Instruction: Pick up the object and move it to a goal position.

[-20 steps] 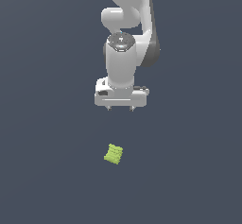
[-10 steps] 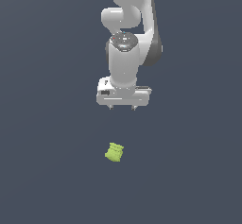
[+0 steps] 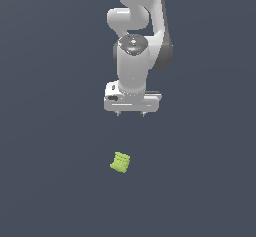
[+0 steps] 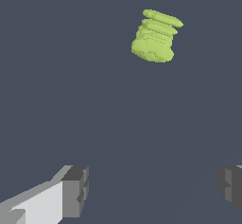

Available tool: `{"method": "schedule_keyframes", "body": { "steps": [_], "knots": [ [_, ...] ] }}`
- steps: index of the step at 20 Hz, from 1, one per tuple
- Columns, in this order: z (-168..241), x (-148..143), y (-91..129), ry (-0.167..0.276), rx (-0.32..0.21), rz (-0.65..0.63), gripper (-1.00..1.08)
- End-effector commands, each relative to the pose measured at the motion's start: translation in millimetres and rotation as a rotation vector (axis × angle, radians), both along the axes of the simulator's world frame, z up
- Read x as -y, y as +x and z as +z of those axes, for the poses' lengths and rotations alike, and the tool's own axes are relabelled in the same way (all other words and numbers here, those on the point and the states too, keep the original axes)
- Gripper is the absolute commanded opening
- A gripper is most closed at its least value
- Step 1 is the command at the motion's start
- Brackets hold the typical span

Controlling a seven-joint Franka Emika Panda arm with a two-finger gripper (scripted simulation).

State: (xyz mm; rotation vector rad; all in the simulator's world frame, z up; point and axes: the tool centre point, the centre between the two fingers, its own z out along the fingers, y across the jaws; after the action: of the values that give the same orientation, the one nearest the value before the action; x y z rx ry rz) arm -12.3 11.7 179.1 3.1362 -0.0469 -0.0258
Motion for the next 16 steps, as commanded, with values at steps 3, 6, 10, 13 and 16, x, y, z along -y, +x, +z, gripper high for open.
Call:
{"method": "schedule_keyframes", "body": {
  "steps": [3, 6, 10, 13, 16],
  "knots": [
    [-3.0, 1.9, 9.5, 0.0, 0.0, -0.018, 1.0],
    [-6.4, 4.2, 19.8, 0.001, 0.001, -0.036, 1.0],
    [-12.9, 8.2, 37.4, 0.002, 0.003, -0.068, 1.0],
    [-19.7, 12.1, 53.3, 0.002, 0.004, -0.099, 1.0],
    [-28.2, 16.6, 70.4, 0.002, 0.006, -0.132, 1.0]
  ]
}}
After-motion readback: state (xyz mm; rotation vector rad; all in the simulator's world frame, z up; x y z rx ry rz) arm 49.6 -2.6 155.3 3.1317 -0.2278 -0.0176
